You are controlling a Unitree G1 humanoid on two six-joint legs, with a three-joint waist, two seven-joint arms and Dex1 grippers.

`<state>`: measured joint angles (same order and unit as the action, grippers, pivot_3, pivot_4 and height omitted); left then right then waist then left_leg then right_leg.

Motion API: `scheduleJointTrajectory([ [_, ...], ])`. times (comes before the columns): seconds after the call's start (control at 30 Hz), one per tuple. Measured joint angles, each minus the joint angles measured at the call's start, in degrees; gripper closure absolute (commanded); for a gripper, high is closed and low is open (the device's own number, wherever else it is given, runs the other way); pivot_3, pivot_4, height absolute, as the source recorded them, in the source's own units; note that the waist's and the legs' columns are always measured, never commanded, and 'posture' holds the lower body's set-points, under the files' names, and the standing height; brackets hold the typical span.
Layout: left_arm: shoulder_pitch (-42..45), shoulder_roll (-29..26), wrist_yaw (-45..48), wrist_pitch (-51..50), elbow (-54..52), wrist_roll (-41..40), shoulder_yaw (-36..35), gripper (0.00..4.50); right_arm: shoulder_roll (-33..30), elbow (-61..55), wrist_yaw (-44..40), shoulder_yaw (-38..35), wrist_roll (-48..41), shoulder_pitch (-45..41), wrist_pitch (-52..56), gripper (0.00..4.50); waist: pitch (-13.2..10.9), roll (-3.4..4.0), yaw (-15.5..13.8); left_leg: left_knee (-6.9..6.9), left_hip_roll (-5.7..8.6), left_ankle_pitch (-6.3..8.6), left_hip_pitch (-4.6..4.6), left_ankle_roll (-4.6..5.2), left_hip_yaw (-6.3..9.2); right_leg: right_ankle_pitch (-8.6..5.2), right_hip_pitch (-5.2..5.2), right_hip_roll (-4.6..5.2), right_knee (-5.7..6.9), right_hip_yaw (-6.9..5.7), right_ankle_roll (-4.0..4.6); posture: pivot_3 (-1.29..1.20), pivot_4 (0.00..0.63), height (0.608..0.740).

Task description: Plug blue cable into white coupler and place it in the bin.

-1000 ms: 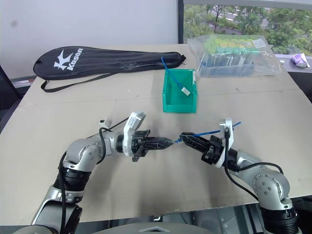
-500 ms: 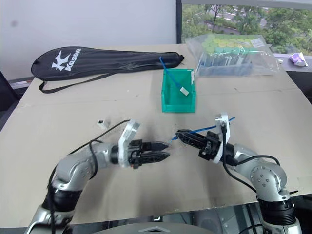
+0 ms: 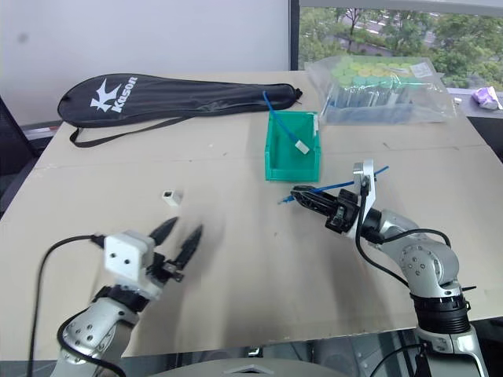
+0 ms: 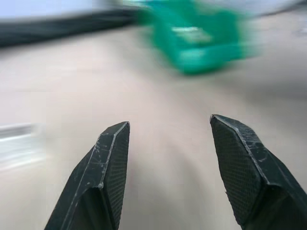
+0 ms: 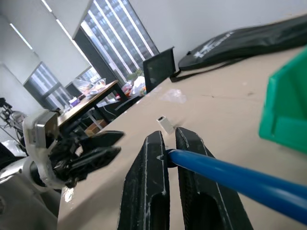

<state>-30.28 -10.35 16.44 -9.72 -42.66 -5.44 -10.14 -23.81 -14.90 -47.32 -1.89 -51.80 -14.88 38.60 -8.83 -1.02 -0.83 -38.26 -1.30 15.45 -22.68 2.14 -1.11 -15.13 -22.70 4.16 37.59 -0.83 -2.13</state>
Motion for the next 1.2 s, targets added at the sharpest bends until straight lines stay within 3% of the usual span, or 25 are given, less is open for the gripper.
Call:
scheduleJointTrajectory([
  [0.17,6.2,3.1,-7.9,-0.4,9.9,3.9,-1.7,1.79,-0.1,-0.4,-3.6,4.8,5.8,-0.5,-3.9,4.50,0.0,-0.02,0.0,-0.06,0.03,0.01,-0.04,0.02,0.10,0.11,0.00,-0.26,0.08,-0.20,-0.21,0.00,0.150,0.740],
  [0.43,22.5,0.2,-9.2,1.7,28.3,4.8,-1.6,1.79,1.8,-0.5,-3.5,6.0,9.5,-0.4,-6.9,4.50,0.0,-0.06,0.2,-0.08,0.04,0.01,-0.03,0.02,0.06,0.19,0.00,-0.33,0.14,-0.36,-0.33,0.00,0.150,0.740],
  [0.97,32.1,-3.4,-5.4,9.1,42.8,1.5,-1.9,1.79,2.9,-2.1,-2.2,5.9,10.8,1.0,-7.6,4.50,0.2,0.29,-0.2,-0.08,0.05,-0.01,0.11,0.01,0.27,0.20,0.14,-0.11,0.28,-0.67,-0.33,0.00,0.150,0.740],
  [1.07,33.3,-4.5,-3.3,10.2,45.1,0.4,-1.8,2.45,3.0,-2.1,-2.2,6.0,11.0,1.1,-7.6,4.50,0.3,0.44,-0.1,-0.08,0.06,-0.01,0.14,0.01,0.27,0.20,0.18,-0.12,0.29,-0.70,-0.33,0.00,0.150,0.740],
  [1.17,34.4,-6.7,2.4,11.6,48.0,-1.7,-1.4,3.97,2.9,-2.1,-2.2,6.0,11.2,1.0,-7.6,4.50,0.4,0.53,-0.2,-0.08,0.07,-0.01,0.20,0.01,0.27,0.19,0.24,-0.12,0.29,-0.73,-0.32,0.00,0.150,0.740],
  [1.2,34.8,-7.8,4.5,11.9,48.8,-2.4,-1.1,3.95,2.9,-2.1,-2.2,6.0,11.4,1.0,-7.7,4.50,0.4,0.58,-0.2,-0.08,0.09,-0.01,0.20,0.01,0.28,0.19,0.24,-0.12,0.29,-0.74,-0.32,0.00,0.150,0.740],
])
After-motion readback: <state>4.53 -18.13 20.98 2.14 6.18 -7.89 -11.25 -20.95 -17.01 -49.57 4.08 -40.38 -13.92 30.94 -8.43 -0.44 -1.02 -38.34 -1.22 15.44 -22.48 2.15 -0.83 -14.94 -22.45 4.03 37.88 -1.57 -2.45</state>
